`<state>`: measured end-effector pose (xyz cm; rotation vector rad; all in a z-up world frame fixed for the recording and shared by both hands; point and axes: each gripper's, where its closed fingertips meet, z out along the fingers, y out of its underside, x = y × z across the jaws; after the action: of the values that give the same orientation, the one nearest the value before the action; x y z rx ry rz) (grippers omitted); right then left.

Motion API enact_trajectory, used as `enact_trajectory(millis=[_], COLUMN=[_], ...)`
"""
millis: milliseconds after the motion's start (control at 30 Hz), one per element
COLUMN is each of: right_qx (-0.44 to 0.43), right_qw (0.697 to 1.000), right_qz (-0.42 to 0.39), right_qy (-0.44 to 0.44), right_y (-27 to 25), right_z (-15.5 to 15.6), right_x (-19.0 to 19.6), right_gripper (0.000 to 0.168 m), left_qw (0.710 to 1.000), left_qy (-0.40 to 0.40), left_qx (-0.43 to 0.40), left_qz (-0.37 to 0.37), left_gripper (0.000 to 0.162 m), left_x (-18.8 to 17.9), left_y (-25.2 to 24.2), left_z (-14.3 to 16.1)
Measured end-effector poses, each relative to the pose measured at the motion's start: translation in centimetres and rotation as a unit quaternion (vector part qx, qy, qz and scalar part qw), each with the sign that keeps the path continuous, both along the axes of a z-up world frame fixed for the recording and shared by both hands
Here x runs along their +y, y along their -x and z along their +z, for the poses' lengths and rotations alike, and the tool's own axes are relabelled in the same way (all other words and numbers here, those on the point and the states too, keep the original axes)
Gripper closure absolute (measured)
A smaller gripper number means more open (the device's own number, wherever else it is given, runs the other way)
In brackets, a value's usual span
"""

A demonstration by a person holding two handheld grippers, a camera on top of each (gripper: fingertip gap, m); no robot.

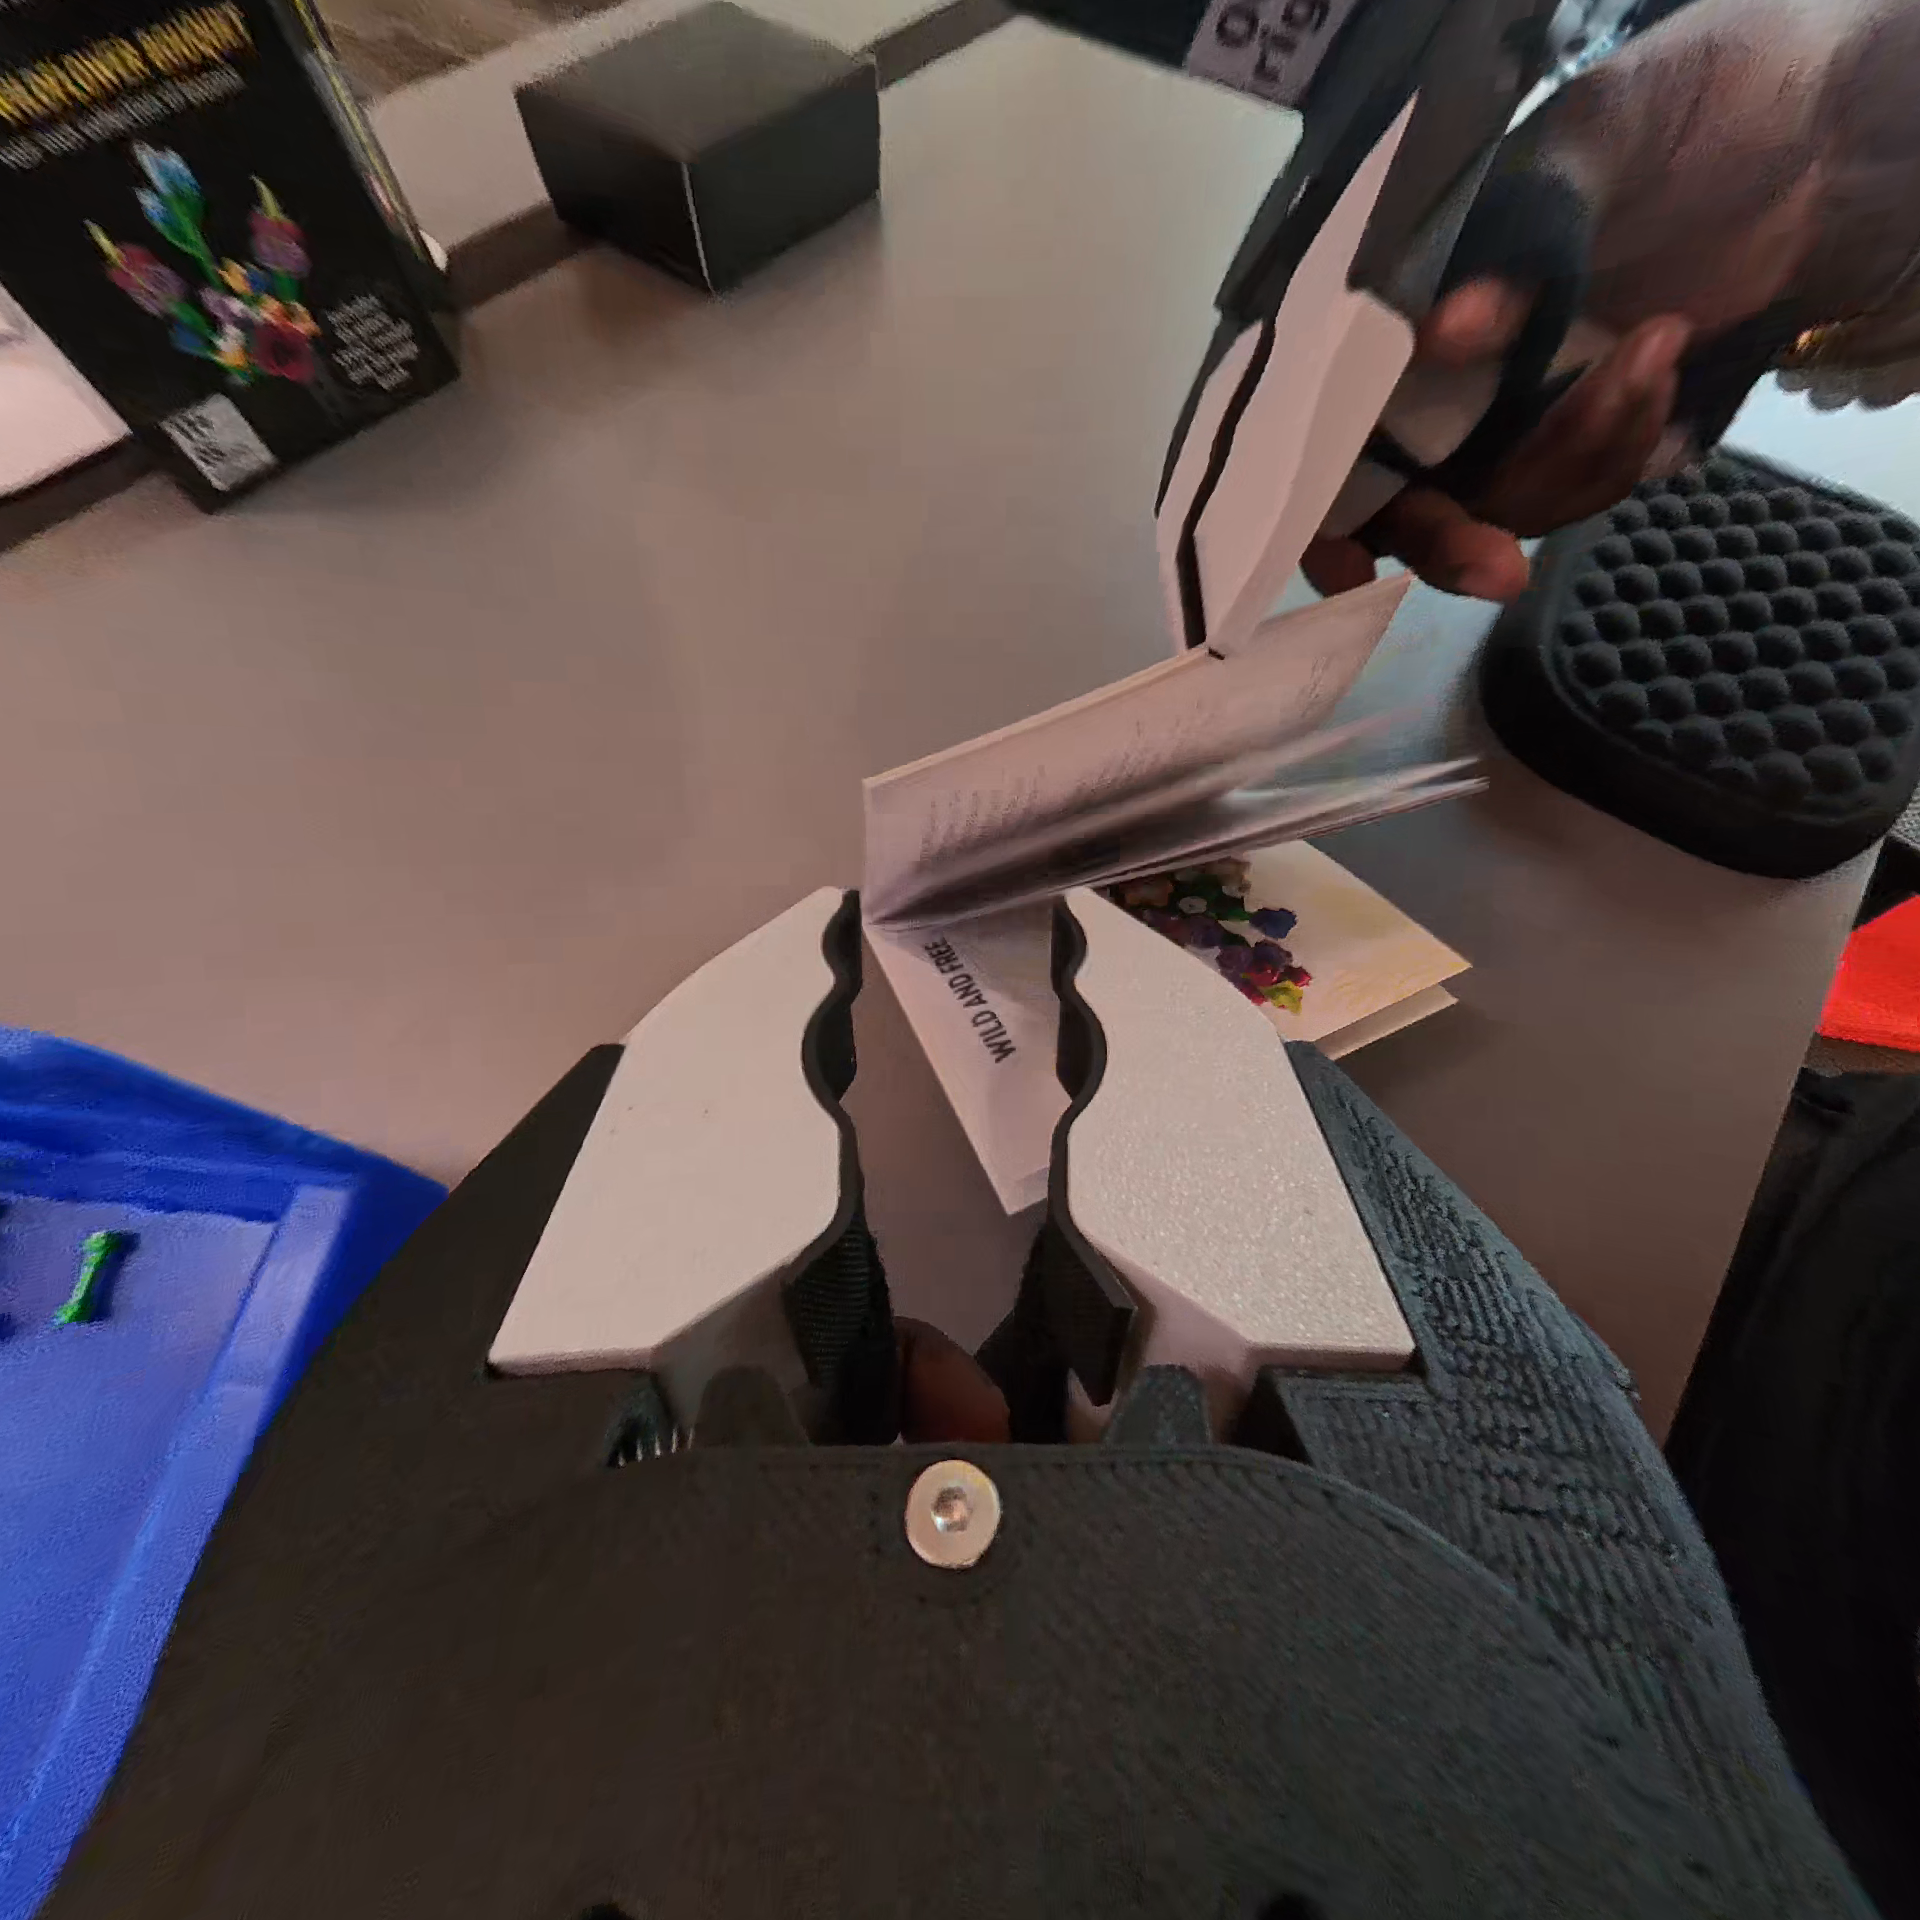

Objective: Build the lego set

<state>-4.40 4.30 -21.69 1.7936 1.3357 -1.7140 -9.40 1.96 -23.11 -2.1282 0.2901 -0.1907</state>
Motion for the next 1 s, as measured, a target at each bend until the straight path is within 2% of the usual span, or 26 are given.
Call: enact_trajectory(millis=[133, 667, 1000], right_qx=[0.002, 0.0, -0.004], right_qw=[1.0, 0.999, 0.997], right_qz=[-0.001, -0.005, 0.004], right_qy=[0.007, 0.044, 0.07], right_y=[0.1, 0.0, -0.1], right_z=[0.0, -0.1, -0.1], right_x=[-0.1, -0.2, -0.6], right_gripper=[0.163, 0.163, 0.163], left_qw=[1.0, 0.997, 0.997], left_qy=[-0.008, 0.059, 0.06], left_qx=[0.013, 0.019, 0.015], left_qz=[0.0, -0.043, -0.046], left_gripper=[0.127, 0.127, 0.127], left_x=[-0.7, 0.7, 0.8], left_y=[0.3, -2.2, -2.3], left_z=[1.1, -3.5, -3.7])
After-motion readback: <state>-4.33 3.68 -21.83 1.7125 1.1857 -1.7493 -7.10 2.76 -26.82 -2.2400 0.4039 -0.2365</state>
